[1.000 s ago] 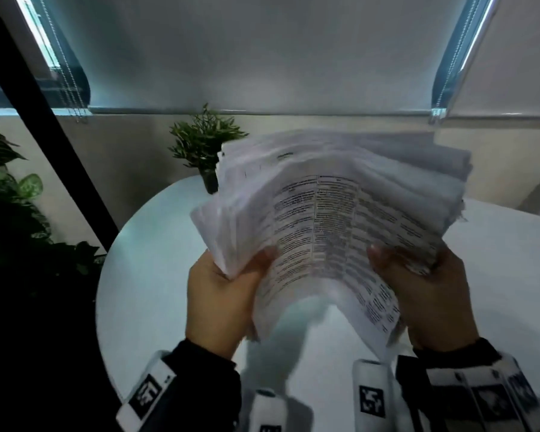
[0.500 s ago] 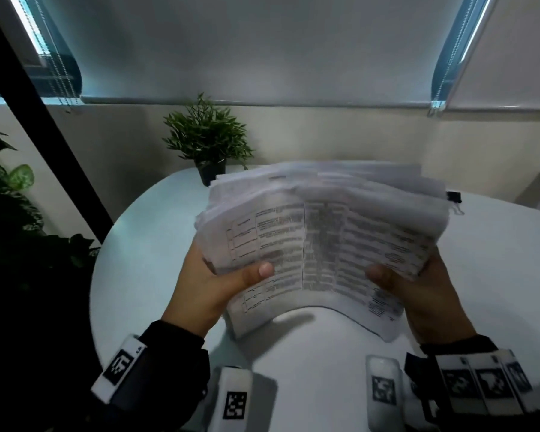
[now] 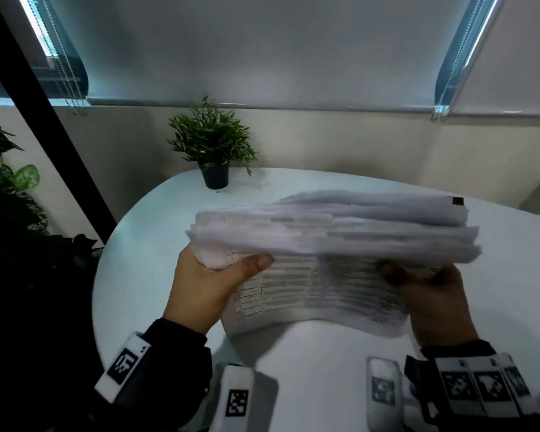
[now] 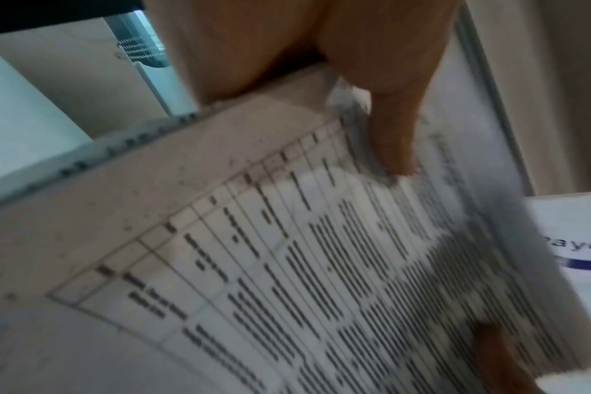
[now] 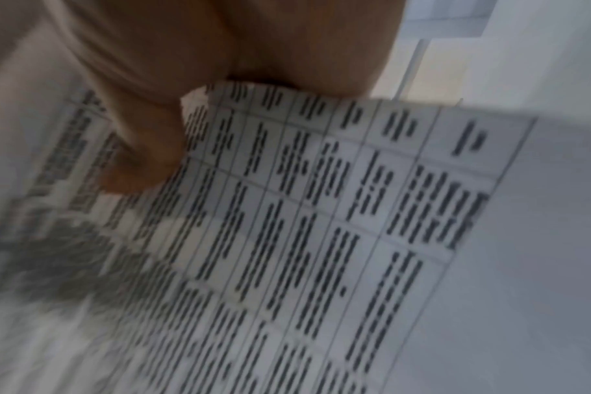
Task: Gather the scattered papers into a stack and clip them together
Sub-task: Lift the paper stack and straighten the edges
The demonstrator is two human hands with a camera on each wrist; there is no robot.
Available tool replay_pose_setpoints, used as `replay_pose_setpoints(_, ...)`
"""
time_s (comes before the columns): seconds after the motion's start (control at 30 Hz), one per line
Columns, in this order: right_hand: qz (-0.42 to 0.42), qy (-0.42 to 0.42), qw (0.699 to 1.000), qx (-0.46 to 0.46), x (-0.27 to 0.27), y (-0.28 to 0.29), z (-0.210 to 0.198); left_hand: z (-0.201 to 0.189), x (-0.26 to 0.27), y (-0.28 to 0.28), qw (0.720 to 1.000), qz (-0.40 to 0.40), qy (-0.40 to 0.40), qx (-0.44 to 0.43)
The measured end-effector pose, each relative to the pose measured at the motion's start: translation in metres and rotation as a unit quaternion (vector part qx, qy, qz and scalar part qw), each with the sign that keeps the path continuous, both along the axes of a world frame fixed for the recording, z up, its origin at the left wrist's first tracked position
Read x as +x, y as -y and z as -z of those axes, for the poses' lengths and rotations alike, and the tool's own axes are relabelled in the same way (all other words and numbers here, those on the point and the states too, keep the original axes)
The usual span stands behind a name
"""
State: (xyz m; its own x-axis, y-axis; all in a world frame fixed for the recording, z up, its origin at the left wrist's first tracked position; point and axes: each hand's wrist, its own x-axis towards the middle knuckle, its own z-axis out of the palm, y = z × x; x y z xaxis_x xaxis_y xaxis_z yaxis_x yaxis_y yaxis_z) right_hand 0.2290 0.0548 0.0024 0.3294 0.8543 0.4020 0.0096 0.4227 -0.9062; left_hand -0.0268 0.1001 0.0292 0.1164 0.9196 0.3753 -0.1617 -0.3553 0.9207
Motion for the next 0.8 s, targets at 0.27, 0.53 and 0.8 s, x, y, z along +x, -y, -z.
replay_pose_setpoints(0.27,-0.028,-0.024,0.999,0.03,0.001,-0.003,-0.017,-0.009,-0.019,-0.011,1.0,0.008,-0.006,0.006)
replay_pose_setpoints(0.53,-0.006,-0.034,0.999,0.041,-0.011,-0.002,-0.015,-0.009,-0.012,-0.005,1.0,-0.007,-0.01,0.012)
replay_pose_setpoints(0.8,-0.028,-0.034,0.999,-0.018,-0.014,-0.002,-0.002,0.0,-0.01,-0.006,0.999,-0.021,-0.044,-0.022)
